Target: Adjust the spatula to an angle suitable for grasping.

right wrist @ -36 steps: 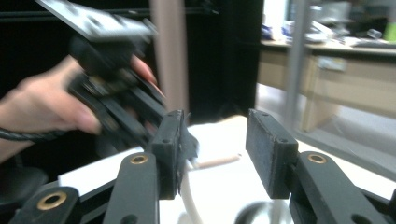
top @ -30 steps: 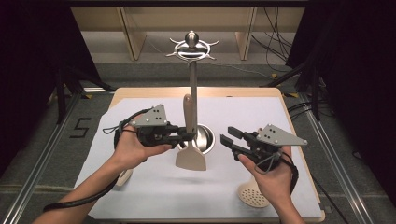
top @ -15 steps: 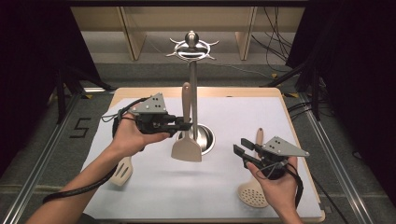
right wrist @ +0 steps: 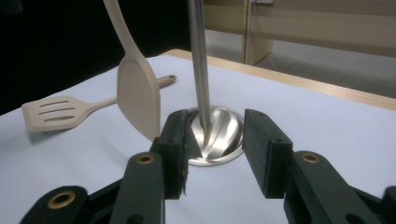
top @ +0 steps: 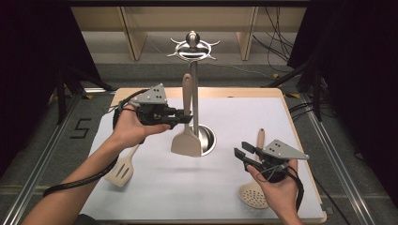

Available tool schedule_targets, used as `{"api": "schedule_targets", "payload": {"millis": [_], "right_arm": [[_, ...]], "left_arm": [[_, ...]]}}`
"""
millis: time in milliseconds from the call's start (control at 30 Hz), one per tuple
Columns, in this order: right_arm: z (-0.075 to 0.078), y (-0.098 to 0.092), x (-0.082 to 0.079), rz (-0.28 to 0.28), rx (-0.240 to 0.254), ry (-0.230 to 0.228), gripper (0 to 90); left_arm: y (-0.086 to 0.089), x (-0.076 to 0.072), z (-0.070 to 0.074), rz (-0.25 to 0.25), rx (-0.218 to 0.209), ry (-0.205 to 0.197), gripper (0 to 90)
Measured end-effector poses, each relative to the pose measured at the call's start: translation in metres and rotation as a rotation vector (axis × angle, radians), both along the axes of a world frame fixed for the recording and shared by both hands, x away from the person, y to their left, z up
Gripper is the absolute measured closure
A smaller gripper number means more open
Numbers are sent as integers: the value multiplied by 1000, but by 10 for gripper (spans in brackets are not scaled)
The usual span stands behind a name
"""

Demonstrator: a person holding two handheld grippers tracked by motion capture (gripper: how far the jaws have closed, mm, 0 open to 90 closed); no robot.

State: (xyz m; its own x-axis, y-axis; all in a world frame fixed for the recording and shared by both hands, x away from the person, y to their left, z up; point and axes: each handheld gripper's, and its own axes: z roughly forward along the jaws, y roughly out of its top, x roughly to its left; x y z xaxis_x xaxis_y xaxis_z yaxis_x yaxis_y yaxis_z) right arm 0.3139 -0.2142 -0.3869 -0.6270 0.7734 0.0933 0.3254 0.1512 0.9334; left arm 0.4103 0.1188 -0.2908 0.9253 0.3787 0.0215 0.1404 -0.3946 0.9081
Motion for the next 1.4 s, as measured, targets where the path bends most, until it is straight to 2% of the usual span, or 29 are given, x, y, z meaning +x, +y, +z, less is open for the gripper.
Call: {"api": "schedule_targets", "payload": {"millis": [133, 167, 333, 400, 467, 500, 533, 700, 733, 767, 1233, 1300, 1400], "right_arm": [[0, 0, 1, -4, -1, -16, 618], [0, 0, 0, 4, 3, 1, 617], [0, -1, 1, 8, -6, -3, 618], [0, 0, 1, 11, 10, 10, 617], [-1, -1, 2, 7, -8, -17, 617], [-1, 0, 1, 7, 6, 3, 617], [-1, 0, 1, 0, -10, -9, 617], [1, 0, -1, -4, 10, 28, 617], [0, 0, 0, 3, 20, 22, 617], [0, -2, 2, 3, -7, -10, 617], [-1, -3, 2, 5, -5, -3, 616], [-1, -2, 2, 3, 3, 16, 616], [-1, -2, 1, 1, 2, 16, 615]], "left_arm": [[-2, 2, 4, -1, -2, -1, 774], [-2, 3, 5, -2, -3, -3, 774], [-2, 6, 9, 2, -10, 1, 774], [-2, 8, 9, 2, -6, 0, 774], [-2, 9, 10, 1, -10, 3, 774], [-2, 9, 10, 0, -11, 6, 774], [-2, 10, 10, 1, -9, 6, 774], [-3, 13, 10, 2, -7, 13, 774], [-4, 14, 10, 2, -10, 16, 774], [-4, 15, 10, 3, -12, 21, 774], [-6, 27, 7, 24, -26, 56, 773], [-6, 29, 6, 24, -23, 54, 773], [-7, 29, 4, 38, -30, 62, 771]]}}
